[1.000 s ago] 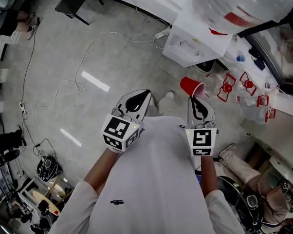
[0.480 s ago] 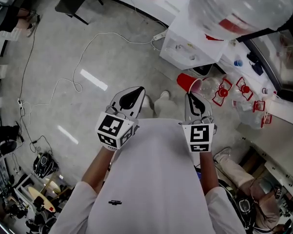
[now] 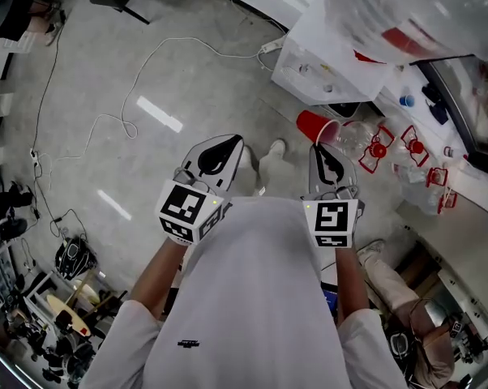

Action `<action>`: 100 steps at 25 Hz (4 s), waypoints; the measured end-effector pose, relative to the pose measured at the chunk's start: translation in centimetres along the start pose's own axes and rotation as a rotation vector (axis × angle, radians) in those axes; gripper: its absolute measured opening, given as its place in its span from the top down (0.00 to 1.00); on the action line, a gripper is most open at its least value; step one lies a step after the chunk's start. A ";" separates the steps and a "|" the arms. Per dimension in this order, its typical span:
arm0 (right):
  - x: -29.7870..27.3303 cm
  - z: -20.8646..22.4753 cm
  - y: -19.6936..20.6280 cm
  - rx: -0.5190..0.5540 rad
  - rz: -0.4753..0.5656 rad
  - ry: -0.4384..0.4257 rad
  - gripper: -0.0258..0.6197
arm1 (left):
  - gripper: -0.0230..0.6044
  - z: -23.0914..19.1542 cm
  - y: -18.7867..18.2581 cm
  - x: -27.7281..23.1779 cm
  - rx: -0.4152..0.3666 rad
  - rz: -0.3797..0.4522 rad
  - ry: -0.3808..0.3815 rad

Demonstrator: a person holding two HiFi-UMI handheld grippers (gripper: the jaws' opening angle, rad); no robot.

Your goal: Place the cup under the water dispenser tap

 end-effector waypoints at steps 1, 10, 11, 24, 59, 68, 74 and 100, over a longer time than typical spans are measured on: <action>-0.4 0.1 0.2 0.003 -0.002 -0.003 0.93 | 0.96 -0.1 -0.1 -0.3 -0.003 0.000 0.000; -3.6 0.1 1.8 0.033 -0.029 -0.029 0.93 | 0.96 -1.9 0.6 -2.8 -0.024 -0.009 -0.022; -4.0 0.1 2.0 0.036 -0.033 -0.030 0.93 | 0.96 -2.1 0.8 -3.0 -0.022 -0.011 -0.025; -9.6 0.3 6.5 0.077 -0.083 -0.047 0.93 | 0.96 -4.1 3.3 -6.3 0.032 -0.049 -0.046; -24.0 -4.1 16.6 0.295 -0.163 -0.046 0.93 | 0.96 -10.8 12.3 -11.7 0.165 -0.097 -0.082; -27.7 -4.8 17.7 0.381 -0.163 -0.023 0.93 | 0.96 -11.6 14.8 -13.0 0.193 -0.121 -0.058; -29.7 -5.0 18.9 0.424 -0.188 -0.018 0.93 | 0.96 -12.6 16.1 -13.5 0.215 -0.131 -0.066; -37.2 -4.5 23.9 0.720 -0.296 0.008 0.93 | 0.96 -13.5 18.0 -15.1 0.248 -0.151 -0.061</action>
Point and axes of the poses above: the fingertips, and each gripper's own axes: x backward along the fingers, z to its right, y out of its underside, the point moved 6 cm from there along x, backward along the fingers, and after that the axes turned 14 degrees about y, right-handed, at the moved point
